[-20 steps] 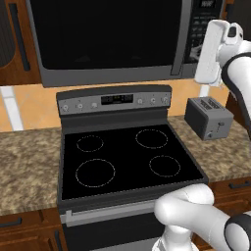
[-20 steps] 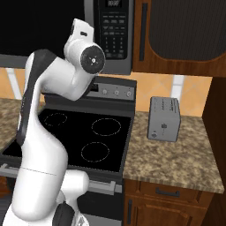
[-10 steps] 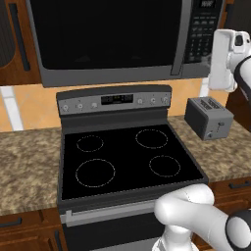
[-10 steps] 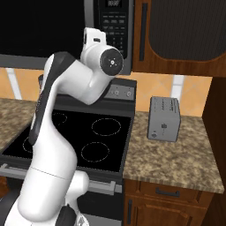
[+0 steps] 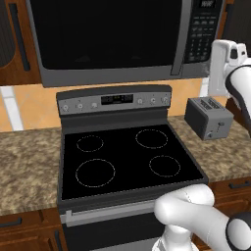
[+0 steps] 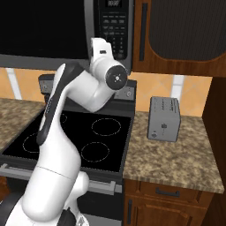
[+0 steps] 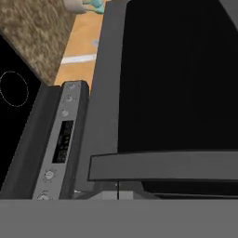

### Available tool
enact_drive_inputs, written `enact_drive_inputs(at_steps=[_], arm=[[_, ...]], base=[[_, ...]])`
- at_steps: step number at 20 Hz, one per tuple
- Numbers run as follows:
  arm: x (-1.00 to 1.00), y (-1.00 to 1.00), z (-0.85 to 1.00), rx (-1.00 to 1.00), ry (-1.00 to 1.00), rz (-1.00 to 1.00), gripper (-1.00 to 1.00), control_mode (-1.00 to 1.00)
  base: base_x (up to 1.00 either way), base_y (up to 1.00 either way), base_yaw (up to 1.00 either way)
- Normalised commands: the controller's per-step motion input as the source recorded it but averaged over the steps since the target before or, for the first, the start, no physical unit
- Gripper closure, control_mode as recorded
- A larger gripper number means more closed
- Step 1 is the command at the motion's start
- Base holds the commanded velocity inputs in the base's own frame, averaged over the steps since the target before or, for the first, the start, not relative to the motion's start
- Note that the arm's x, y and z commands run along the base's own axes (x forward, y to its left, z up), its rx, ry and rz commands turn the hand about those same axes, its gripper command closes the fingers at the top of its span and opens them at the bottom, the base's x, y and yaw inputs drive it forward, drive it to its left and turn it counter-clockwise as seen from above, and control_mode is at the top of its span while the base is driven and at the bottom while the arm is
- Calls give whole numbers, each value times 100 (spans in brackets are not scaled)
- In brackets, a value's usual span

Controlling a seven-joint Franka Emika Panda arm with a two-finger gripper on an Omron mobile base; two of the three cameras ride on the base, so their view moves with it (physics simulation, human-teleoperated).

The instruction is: Open the microwave, place the bowl with waffle inside the microwave, then close the microwave door and turn it on.

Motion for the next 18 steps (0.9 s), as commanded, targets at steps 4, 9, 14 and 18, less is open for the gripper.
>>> enact_drive_inputs(at_steps=[4, 9, 14, 18], arm=[[28, -3, 0, 0, -3, -4, 100, -100], [45, -24, 0, 0, -5, -4, 100, -100], [43, -29, 0, 0, 0, -5, 100, -100], [32, -7, 5, 0, 0, -2, 100, -100]], base=[[0, 0, 0], [0, 0, 0], [0, 0, 0], [0, 0, 0]])
